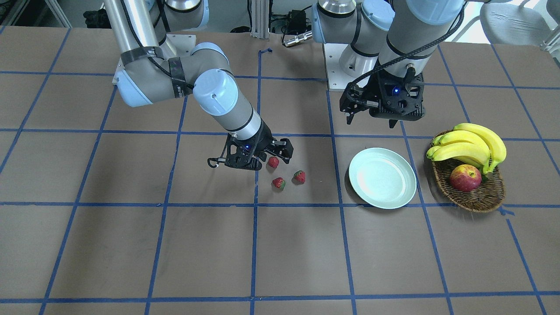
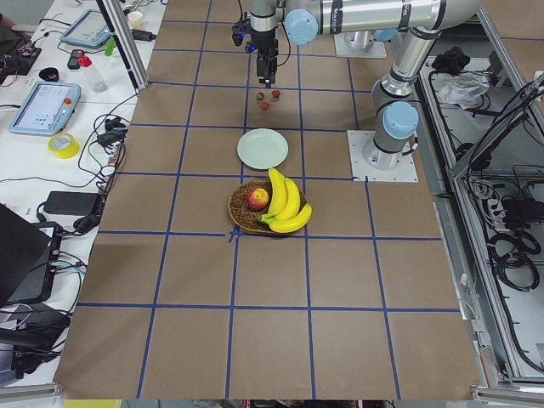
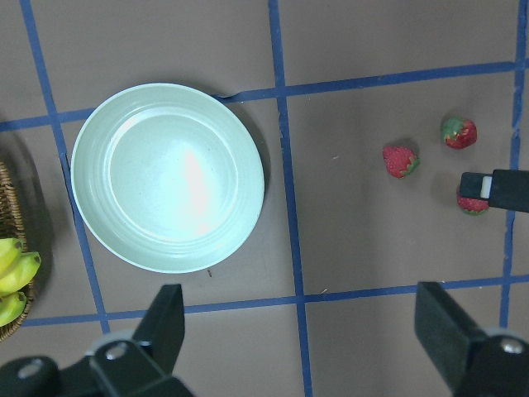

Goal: Collect all strawberries into plate
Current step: 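Carry the green-topped strawberry next to the others and release it, then raise the right gripper away while the left arm starts toward the strawberries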

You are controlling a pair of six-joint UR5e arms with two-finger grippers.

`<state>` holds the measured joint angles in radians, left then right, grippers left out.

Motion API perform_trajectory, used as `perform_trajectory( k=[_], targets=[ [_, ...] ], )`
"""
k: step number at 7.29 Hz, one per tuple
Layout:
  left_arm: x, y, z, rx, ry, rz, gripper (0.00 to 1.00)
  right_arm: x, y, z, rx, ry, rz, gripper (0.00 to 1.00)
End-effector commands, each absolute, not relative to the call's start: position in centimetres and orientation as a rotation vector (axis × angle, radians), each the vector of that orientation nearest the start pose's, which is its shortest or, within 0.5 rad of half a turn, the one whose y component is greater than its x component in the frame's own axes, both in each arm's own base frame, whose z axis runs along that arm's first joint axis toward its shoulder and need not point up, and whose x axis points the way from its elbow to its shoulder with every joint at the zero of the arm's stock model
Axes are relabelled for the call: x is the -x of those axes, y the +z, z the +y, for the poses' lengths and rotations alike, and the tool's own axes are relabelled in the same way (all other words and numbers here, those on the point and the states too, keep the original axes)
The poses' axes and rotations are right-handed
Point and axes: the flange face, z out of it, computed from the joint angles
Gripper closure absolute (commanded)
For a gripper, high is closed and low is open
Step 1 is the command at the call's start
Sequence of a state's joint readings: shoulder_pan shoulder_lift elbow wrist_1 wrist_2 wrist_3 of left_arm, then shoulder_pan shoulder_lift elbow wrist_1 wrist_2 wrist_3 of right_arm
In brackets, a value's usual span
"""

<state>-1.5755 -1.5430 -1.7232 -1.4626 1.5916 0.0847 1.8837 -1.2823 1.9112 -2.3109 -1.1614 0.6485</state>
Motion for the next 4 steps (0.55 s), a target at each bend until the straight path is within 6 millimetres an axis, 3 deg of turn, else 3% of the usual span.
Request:
perform_trajectory(
  k=[1, 2, 4],
  targets=[
    [13.1, 43.6, -47.6, -0.118, 0.030, 3.125, 0.00, -26.8, 31.9, -46.3, -0.467, 0.054, 2.840, 0.24],
    [12.8, 43.3, -47.9, -0.120, 0.037, 3.116, 0.00, -26.0, 35.6, -46.1, -0.473, 0.043, 2.899, 0.23],
    [12.9, 42.2, -48.2, -0.080, 0.075, 3.127, 0.00, -25.2, 47.0, -47.3, -0.436, 0.117, 3.064, 0.23]
  ],
)
